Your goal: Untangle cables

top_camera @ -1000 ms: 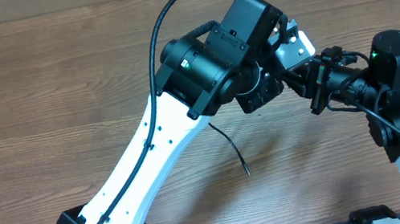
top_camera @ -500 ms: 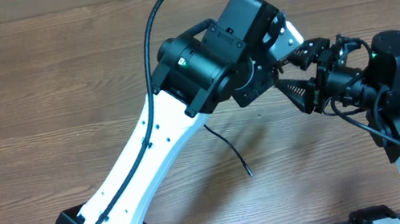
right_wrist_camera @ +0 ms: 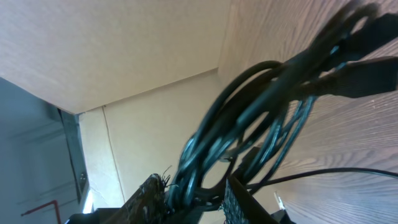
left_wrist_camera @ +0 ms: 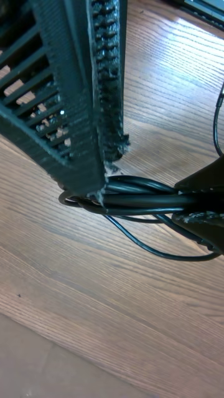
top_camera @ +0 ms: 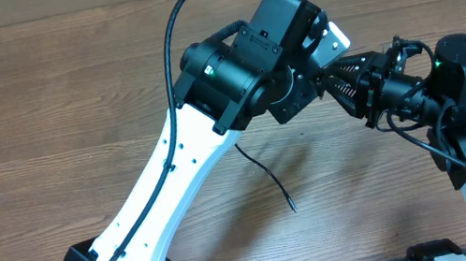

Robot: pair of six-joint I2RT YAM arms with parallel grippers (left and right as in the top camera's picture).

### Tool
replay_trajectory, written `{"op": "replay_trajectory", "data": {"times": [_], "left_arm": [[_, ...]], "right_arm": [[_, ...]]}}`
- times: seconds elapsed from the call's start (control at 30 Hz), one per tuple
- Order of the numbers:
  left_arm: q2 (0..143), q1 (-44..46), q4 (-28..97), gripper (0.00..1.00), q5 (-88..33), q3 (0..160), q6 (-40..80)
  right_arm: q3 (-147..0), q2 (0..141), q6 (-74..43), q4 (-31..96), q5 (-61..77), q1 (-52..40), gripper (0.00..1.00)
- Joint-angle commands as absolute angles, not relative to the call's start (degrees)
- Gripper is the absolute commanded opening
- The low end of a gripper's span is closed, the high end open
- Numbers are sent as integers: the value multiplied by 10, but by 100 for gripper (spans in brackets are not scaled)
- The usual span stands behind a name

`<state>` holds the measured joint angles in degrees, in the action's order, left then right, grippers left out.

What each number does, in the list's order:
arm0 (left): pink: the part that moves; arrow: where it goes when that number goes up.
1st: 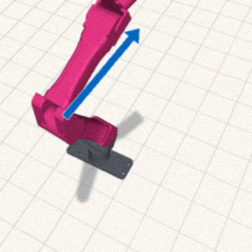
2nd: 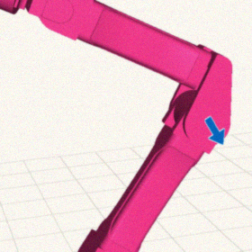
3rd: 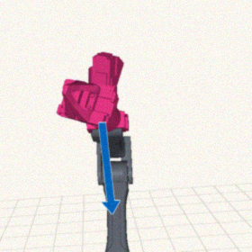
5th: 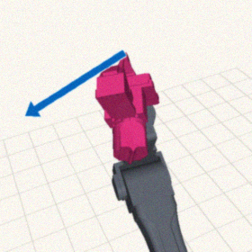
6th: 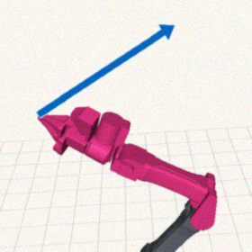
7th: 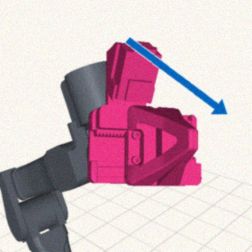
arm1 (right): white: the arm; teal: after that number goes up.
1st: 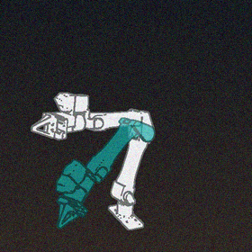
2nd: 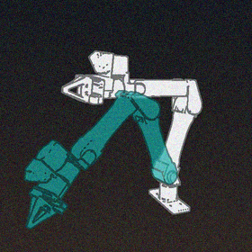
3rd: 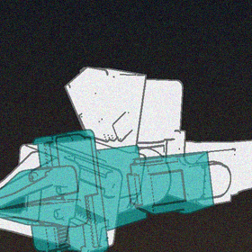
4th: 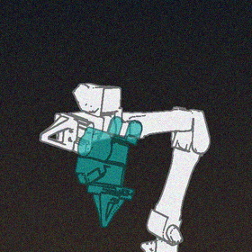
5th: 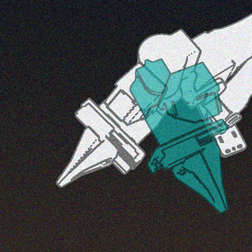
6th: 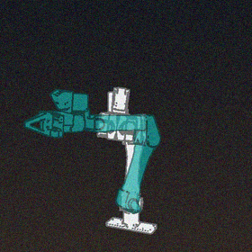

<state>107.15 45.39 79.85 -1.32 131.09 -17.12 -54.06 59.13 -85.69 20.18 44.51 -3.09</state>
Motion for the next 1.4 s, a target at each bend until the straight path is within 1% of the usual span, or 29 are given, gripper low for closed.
{"op": "replay_trajectory", "data": {"times": [0.0,0.13,0.2,0.3,0.47,0.63,0.7,0.9,1.13,1.3,1.37], "left_arm": [[1047,457,793,4,-48,1325,-183],[1047,458,792,4,-66,1325,-183],[1047,458,791,4,-88,1325,-192],[1047,458,790,4,-90,1325,-193],[1047,458,790,4,-90,1325,-193],[1047,456,785,4,-84,1325,-189],[1047,451,775,4,-84,1326,-168],[1047,404,761,4,-95,1326,-80],[1047,354,758,4,-194,1326,-75],[1047,336,760,4,-194,1326,-72],[1047,322,762,4,-182,1326,-43]], "right_arm": [[-551,586,-870,196,429,-32,30],[-551,587,-870,199,420,-32,28],[-551,587,-870,200,411,-32,24],[-551,586,-870,200,412,-32,4],[-551,586,-870,204,412,-32,4],[-551,586,-865,244,411,-32,4],[-551,586,-865,255,411,-32,3],[-551,586,-844,265,411,-32,4],[-551,586,-832,273,411,-32,4],[-551,586,-814,292,411,-32,4],[-551,586,-804,299,411,-32,4]]}}
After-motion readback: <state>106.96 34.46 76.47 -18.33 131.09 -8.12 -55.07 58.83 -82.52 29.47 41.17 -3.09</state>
